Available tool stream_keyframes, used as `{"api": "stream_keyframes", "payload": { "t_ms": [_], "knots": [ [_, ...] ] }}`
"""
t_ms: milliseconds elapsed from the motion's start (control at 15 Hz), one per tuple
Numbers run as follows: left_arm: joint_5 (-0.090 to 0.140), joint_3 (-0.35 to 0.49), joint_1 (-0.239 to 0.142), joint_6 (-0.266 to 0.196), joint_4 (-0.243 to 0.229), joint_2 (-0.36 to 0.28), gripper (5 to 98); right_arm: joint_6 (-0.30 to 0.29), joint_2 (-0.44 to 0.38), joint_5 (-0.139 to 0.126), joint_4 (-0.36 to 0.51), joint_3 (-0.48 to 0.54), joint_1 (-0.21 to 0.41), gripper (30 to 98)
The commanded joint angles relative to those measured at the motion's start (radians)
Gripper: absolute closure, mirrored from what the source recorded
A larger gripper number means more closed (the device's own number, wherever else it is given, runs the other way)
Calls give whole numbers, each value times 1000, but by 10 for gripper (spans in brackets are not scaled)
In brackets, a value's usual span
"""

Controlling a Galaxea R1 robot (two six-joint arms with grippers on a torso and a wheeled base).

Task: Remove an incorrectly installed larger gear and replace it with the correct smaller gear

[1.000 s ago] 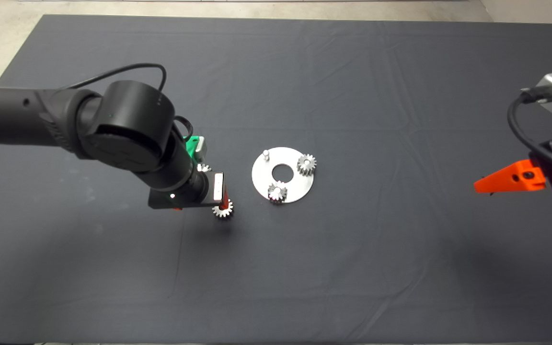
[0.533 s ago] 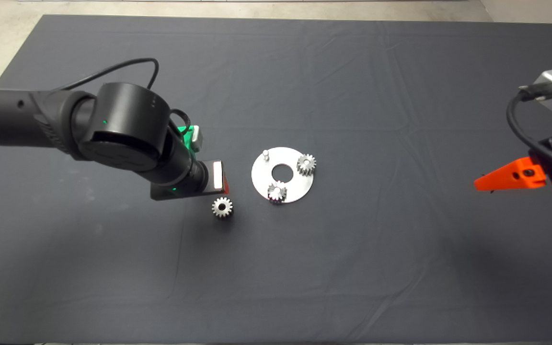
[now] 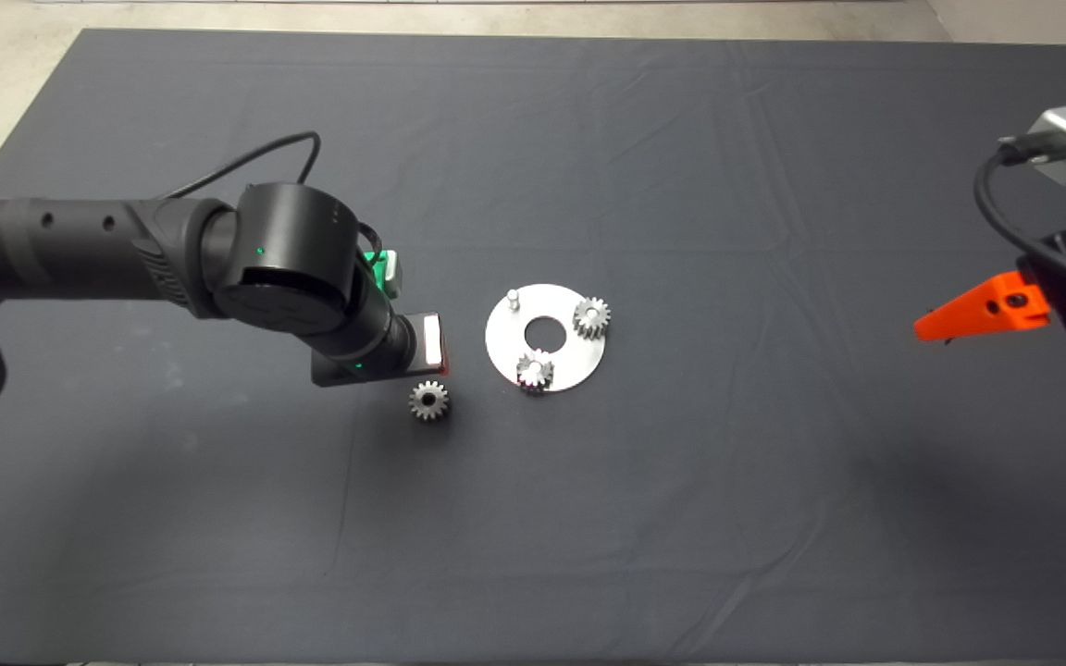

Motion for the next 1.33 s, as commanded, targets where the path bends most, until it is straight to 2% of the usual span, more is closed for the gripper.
{"api": "stream_keyframes", "payload": {
  "t_ms": [0, 133, 400, 467, 533, 667, 1067, 1267],
  "knots": [
    [55, -9, 25, 13, 44, -1, 295, -13, 19, -103, 22, -20, 23, 308],
    [52, -30, 45, 14, 71, 10, 295, -17, 22, -103, 22, -38, 25, 308],
    [49, -51, 50, 21, 72, 41, 295, -35, 24, -102, 20, -54, 25, 308],
    [48, -75, 52, 31, 77, 51, 295, -42, 24, -103, 19, -66, 25, 308],
    [48, -109, 50, 61, 82, 70, 295, -53, 22, -101, 19, -76, 25, 308],
    [48, -124, 52, 74, 83, 85, 295, -55, 20, -103, 19, -77, 25, 308],
    [52, -130, 62, 76, 85, 71, 295, -56, 21, -101, 17, -78, 23, 308],
    [52, -92, 64, 61, 82, 43, 296, -61, 25, -101, 2, -98, 23, 308]
  ]
}}
